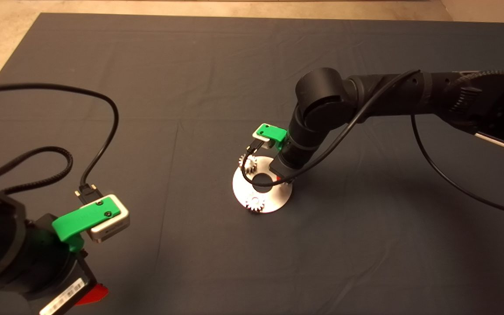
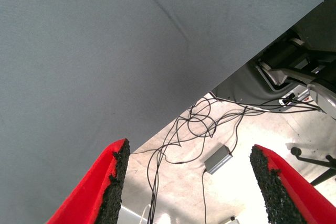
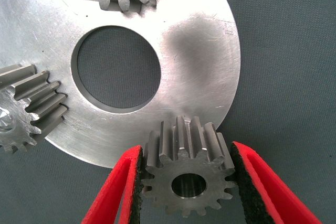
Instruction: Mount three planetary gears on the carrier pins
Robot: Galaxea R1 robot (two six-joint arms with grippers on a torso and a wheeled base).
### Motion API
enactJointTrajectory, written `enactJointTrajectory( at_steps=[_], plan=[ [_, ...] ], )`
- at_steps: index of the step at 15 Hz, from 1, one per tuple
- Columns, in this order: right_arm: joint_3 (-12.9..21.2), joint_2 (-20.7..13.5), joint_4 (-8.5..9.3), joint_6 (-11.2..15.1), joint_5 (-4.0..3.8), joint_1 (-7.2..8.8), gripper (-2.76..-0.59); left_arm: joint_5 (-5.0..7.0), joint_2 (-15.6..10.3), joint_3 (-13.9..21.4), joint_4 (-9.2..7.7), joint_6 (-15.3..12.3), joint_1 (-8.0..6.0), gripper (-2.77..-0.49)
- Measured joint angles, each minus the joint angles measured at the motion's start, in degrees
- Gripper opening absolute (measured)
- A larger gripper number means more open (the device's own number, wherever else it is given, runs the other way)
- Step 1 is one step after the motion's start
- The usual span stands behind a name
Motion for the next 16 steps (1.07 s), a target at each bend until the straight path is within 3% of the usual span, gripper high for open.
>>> enactJointTrajectory(
  at_steps=[9, 14, 16],
  plan=[
    [0.0, 0.0, 0.00, 0.0, 0.00, 0.00, -2.25, 0.00, 0.0, 0.0, 0.00, 0.0, 0.00, -1.66],
    [0.0, 0.0, -0.14, 0.0, -0.05, 0.00, -2.09, 0.02, 0.0, 0.0, 0.00, 0.0, 0.00, -1.66],
    [0.0, 0.0, -0.16, 0.0, -0.05, 0.00, -1.92, 0.00, 0.0, 0.0, 0.00, 0.0, 0.00, -1.66]
  ],
)
